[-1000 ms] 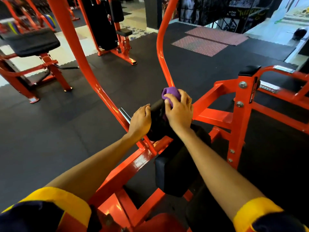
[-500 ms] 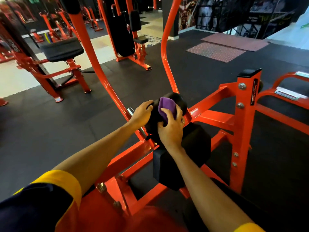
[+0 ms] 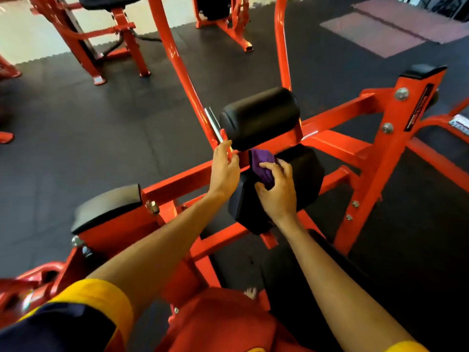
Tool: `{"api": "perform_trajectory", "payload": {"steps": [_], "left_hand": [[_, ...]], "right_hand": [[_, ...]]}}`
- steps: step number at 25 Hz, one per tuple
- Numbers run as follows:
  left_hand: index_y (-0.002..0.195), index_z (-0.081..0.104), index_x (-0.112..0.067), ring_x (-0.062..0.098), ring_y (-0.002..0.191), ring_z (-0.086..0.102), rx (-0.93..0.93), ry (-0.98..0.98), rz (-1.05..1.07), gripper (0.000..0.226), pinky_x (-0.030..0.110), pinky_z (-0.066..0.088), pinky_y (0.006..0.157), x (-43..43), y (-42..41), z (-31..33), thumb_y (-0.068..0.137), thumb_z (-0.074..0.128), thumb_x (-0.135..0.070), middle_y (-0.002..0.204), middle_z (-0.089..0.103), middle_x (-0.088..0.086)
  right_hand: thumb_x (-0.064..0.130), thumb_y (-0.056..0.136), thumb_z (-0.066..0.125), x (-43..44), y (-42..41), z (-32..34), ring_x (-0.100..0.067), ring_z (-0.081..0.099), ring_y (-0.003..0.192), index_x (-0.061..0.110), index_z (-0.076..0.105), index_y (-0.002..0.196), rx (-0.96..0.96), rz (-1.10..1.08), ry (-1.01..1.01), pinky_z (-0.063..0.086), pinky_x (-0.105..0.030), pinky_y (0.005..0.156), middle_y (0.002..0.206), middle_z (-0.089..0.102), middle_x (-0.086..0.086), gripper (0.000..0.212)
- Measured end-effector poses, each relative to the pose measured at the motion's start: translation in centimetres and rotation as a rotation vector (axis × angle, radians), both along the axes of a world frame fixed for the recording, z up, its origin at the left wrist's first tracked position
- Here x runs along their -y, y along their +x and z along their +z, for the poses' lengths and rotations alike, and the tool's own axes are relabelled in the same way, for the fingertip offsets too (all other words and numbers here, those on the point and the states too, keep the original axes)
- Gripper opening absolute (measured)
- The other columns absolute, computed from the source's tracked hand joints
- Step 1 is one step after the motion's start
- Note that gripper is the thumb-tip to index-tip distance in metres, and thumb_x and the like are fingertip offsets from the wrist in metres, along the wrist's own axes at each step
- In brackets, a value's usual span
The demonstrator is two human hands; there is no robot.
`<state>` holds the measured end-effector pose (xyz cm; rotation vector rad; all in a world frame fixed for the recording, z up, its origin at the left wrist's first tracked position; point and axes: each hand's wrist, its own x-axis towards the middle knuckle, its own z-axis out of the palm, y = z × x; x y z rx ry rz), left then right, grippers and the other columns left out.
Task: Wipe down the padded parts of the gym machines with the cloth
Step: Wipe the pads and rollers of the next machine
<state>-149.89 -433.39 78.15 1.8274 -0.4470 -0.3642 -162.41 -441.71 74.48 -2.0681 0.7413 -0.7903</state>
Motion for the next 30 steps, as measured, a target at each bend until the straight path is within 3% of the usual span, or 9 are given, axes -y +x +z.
{"api": "perform_trajectory", "payload": {"steps": [3, 7, 10, 13, 16, 18, 22, 26, 30], "left_hand": [[0.133, 0.057, -0.005, 0.020, 0.125, 0.054, -0.050, 0.009, 0.084, 0.033, 0.030, 0.039, 0.110, -1.8, -1.8, -3.5, 0.102, 0.046, -0.002, 0.132, 0.059, 0.007], [0.150, 0.046, -0.009, 0.013, 0.142, 0.041, -0.190, -0.016, 0.097, 0.043, 0.031, 0.027, 0.122, -3.0, -5.1, -8.2, 0.109, 0.037, -0.020, 0.155, 0.047, 0.006], [0.159, 0.029, -0.011, 0.010, 0.152, 0.024, -0.190, -0.055, 0.096, 0.066, 0.036, 0.017, 0.127, -1.8, -7.5, -10.9, 0.104, 0.028, -0.048, 0.166, 0.028, 0.004], [0.160, 0.020, -0.010, 0.011, 0.155, 0.013, -0.134, -0.016, 0.116, 0.070, 0.041, 0.011, 0.128, -0.8, -7.9, -12.4, 0.102, 0.025, -0.049, 0.167, 0.016, -0.001], [0.161, 0.016, -0.013, 0.007, 0.155, 0.008, -0.083, -0.019, 0.102, 0.061, 0.041, 0.008, 0.129, -0.8, -7.8, -12.8, 0.106, 0.026, -0.038, 0.165, 0.011, -0.009], [0.161, 0.015, -0.014, 0.008, 0.156, 0.008, -0.080, -0.017, 0.093, 0.059, 0.042, 0.008, 0.129, -0.9, -7.9, -13.2, 0.107, 0.026, -0.034, 0.166, 0.011, -0.009], [0.160, 0.018, -0.012, 0.014, 0.156, 0.014, -0.053, -0.025, 0.096, 0.059, 0.049, 0.013, 0.127, -0.9, -7.6, -13.9, 0.106, 0.027, -0.035, 0.167, 0.015, -0.001], [0.161, 0.017, -0.013, 0.013, 0.156, 0.012, -0.067, -0.030, 0.081, 0.059, 0.047, 0.011, 0.128, -1.1, -7.5, -13.7, 0.107, 0.027, -0.035, 0.169, 0.015, 0.002], [0.162, 0.014, -0.017, 0.005, 0.155, 0.006, -0.055, 0.004, 0.078, 0.058, 0.041, 0.009, 0.129, -1.1, -7.7, -13.5, 0.109, 0.026, -0.035, 0.168, 0.011, -0.009]], "right_hand": [[0.023, 0.074, 0.071, -0.5, -0.3, -1.0, -0.032, 0.046, 0.134, 0.031, 0.064, 0.126, -0.096, 0.021, -0.106, 0.050, -0.043, 0.096, 0.150, 0.040, -0.003, 0.053], [0.045, 0.086, 0.065, -0.8, 1.3, -2.9, -0.037, 0.037, 0.143, 0.033, 0.060, 0.139, -0.318, 0.076, -0.438, 0.037, -0.057, 0.112, 0.156, 0.042, -0.006, 0.055], [0.056, 0.091, 0.057, 0.0, 2.6, -4.0, -0.036, 0.033, 0.148, 0.034, 0.068, 0.127, -0.378, 0.092, -0.589, 0.023, -0.063, 0.118, 0.152, 0.050, -0.004, 0.043], [0.053, 0.089, 0.060, 2.6, 3.8, -3.9, -0.038, 0.040, 0.142, 0.033, 0.074, 0.115, -0.377, 0.050, -0.707, 0.021, -0.062, 0.119, 0.146, 0.055, -0.008, 0.036], [0.049, 0.091, 0.055, 6.6, 4.4, -3.4, -0.041, 0.042, 0.139, 0.033, 0.075, 0.112, -0.433, -0.092, -0.624, 0.022, -0.062, 0.119, 0.142, 0.055, -0.012, 0.033], [0.044, 0.093, 0.052, 7.4, 4.4, -2.8, -0.041, 0.047, 0.134, 0.031, 0.075, 0.110, -0.403, -0.102, -0.554, 0.032, -0.061, 0.113, 0.137, 0.059, -0.010, 0.031], [0.033, 0.098, 0.056, 1.3, 4.1, -4.2, -0.034, 0.054, 0.126, 0.025, 0.074, 0.105, -0.254, 0.034, -0.635, 0.042, -0.051, 0.104, 0.131, 0.063, -0.006, 0.020], [0.044, 0.093, 0.062, 3.4, 3.9, -4.3, -0.035, 0.054, 0.125, 0.026, 0.074, 0.111, -0.268, 0.173, -0.769, 0.043, -0.049, 0.103, 0.133, 0.061, -0.010, 0.028], [0.047, 0.090, 0.057, 9.7, 3.5, -2.7, -0.042, 0.048, 0.130, 0.031, 0.074, 0.111, -0.413, -0.199, -0.540, 0.043, -0.053, 0.104, 0.140, 0.053, -0.013, 0.031]]}}
